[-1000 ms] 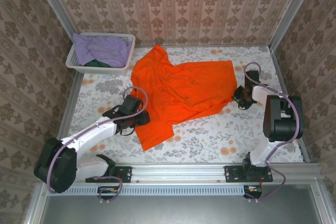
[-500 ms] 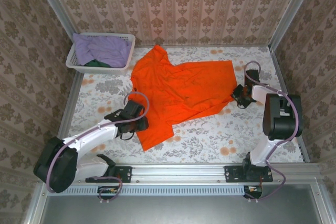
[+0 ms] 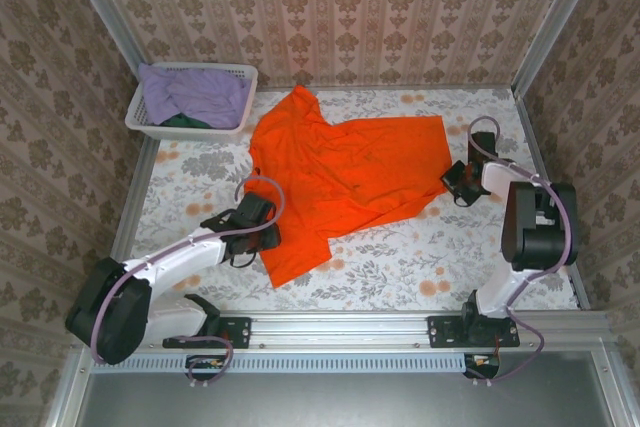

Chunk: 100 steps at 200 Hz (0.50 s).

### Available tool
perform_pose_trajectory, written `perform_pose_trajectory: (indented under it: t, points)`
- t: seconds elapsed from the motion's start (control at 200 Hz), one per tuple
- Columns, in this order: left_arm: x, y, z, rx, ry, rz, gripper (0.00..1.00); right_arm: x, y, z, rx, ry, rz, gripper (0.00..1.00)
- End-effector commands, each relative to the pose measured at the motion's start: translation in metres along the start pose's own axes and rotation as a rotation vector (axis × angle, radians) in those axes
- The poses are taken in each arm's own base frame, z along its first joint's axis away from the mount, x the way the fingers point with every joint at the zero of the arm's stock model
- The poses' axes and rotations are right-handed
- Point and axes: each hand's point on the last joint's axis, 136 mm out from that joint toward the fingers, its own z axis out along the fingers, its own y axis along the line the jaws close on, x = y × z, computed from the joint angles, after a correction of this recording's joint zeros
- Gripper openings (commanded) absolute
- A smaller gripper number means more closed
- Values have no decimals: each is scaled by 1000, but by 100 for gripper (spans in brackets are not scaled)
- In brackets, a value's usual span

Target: Fold and stack the t-shirts

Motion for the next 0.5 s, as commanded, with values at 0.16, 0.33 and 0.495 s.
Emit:
perform_pose_trajectory:
  t: [0.16,0.33,0.495]
  points:
    - [1,3,1,-16,-10,-11,32,32,-6,-57,-76,1,16,0]
    - [1,4,-2,-8,-19,-12,32,59,-30,-98,-61,-27,16,0]
    - [-1,5,-8,-4,-33,-8,32,80,-61,-127,10,-60,5,0]
